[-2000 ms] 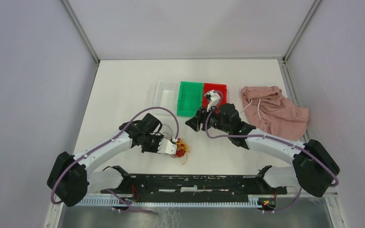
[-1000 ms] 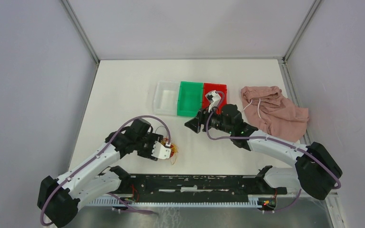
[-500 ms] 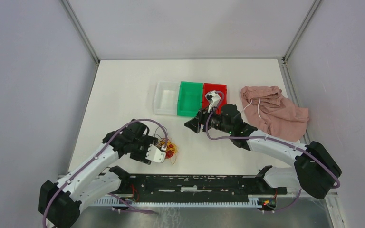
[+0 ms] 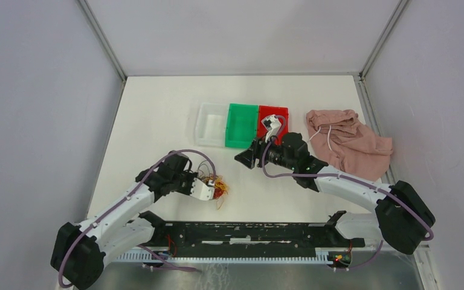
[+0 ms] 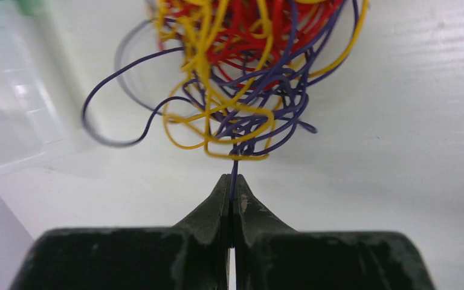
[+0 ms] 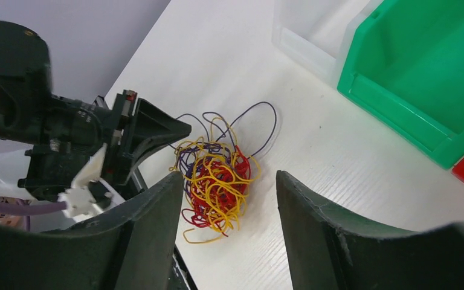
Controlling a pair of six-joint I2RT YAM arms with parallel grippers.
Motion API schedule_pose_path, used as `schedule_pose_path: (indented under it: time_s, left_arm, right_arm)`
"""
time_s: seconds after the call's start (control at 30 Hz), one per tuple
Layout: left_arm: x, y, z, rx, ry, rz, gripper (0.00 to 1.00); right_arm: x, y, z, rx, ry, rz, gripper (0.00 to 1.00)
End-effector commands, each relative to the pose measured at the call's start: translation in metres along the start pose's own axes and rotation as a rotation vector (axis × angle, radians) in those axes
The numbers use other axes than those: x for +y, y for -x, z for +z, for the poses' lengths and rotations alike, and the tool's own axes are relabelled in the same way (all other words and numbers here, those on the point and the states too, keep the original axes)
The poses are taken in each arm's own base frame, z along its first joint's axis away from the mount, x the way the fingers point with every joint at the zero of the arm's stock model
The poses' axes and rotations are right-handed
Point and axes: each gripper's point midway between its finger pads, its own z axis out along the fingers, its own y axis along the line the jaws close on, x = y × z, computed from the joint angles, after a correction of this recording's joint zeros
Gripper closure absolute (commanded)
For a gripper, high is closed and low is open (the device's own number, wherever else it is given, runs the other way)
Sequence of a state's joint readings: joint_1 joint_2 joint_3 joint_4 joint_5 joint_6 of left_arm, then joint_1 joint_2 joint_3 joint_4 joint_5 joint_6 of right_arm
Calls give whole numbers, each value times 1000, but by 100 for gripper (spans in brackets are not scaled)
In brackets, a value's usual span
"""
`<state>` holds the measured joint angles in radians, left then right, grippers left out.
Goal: Untangle the cables
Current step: Untie the cable.
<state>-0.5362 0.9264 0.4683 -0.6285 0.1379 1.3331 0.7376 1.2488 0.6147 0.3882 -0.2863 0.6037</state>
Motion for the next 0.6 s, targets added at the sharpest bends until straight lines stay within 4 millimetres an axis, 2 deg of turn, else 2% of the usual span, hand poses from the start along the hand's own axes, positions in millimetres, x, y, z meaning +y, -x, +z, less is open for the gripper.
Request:
schedule_pose_path:
  time_s: [0.0, 0.1, 0.2, 0.4, 0.57]
  left_arm:
    - [55, 50, -48, -206, 154, -77, 96]
    - [59, 82, -80, -344, 112, -172, 97]
    - [66, 100, -99, -410, 69, -340, 97]
    - [74, 122, -112, -469, -26, -551, 97]
    - [90, 139, -123, -531, -49, -693, 97]
  right_arm:
    - [16, 17, 0, -66, 65, -3, 34]
    - [22, 16, 3, -69, 101, 2, 31]
    - [35, 16, 4, -73, 146, -19, 27]
    - [66, 27, -4, -112, 208, -104, 25]
    - [85, 30, -8, -125, 239, -148, 26]
